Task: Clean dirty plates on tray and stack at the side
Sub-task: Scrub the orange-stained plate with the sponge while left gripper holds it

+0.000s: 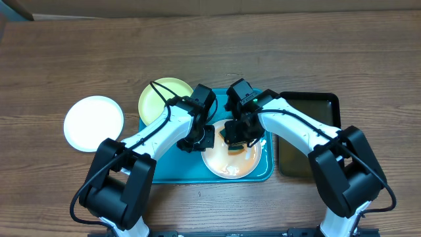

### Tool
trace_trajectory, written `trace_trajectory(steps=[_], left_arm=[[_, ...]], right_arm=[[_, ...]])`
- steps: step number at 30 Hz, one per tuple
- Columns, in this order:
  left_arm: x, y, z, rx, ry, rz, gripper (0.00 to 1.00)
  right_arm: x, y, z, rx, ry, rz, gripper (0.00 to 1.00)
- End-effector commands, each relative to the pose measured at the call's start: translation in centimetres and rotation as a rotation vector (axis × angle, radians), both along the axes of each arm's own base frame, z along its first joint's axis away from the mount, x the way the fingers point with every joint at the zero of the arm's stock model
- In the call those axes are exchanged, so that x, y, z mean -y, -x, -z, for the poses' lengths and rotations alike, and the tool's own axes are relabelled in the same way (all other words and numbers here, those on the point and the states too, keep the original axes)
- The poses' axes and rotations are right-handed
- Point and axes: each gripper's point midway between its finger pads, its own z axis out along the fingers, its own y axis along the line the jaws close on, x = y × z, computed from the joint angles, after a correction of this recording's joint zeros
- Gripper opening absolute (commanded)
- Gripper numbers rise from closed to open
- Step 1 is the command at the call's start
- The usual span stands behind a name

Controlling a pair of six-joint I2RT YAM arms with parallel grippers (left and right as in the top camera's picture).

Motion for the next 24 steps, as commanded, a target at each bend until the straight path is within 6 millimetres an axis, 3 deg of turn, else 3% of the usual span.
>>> trace_trajectory(steps=[1, 6, 11, 18, 24], left_arm=[[0.1, 0.1, -0.7, 0.020, 0.003, 0.029, 0.04], [0.0, 0.2, -0.7, 0.016, 0.000, 0.028, 0.04], [0.0, 0.2, -0.7, 0.017, 0.001, 0.028, 0.04], [0.1, 0.0, -0.7, 0.022, 0.004, 0.024, 0.04], [0.1, 0.0, -0.8, 0.023, 0.004, 0.025, 0.04]], right_arm=[[3.0, -1.5, 1.4, 0.035, 0.153, 0.155, 0.04], [5.3, -2.5, 1.4, 0.029, 0.191, 0.261, 0.05], [5.3, -0.6, 1.3, -0.067, 0.165, 0.220, 0.04], [1.0, 3.6, 0.7, -0.179, 0.049, 0.049, 0.04], [-3.2, 4.0, 0.7, -0.088, -0.008, -0.056, 0.04]])
